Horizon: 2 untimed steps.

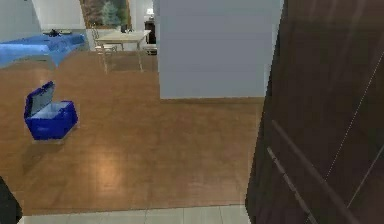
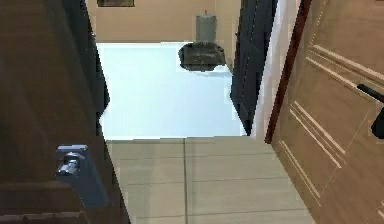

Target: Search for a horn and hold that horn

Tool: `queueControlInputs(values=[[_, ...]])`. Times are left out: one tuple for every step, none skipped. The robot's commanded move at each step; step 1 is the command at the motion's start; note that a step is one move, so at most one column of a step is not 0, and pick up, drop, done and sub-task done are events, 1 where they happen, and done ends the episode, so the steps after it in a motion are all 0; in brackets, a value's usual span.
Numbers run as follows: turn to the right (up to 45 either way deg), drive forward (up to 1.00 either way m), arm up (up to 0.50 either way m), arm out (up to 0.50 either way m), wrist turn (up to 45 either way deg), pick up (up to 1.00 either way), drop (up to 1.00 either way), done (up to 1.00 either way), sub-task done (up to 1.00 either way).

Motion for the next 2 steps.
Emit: queueControlInputs(values=[[0.0, 0.05, 0.0, 0.0, 0.0, 0.0, 0.0, 0.0, 0.0], [-21.0, 0.0, 0.0, 0.0, 0.0, 0.0, 0.0, 0.0, 0.0]])
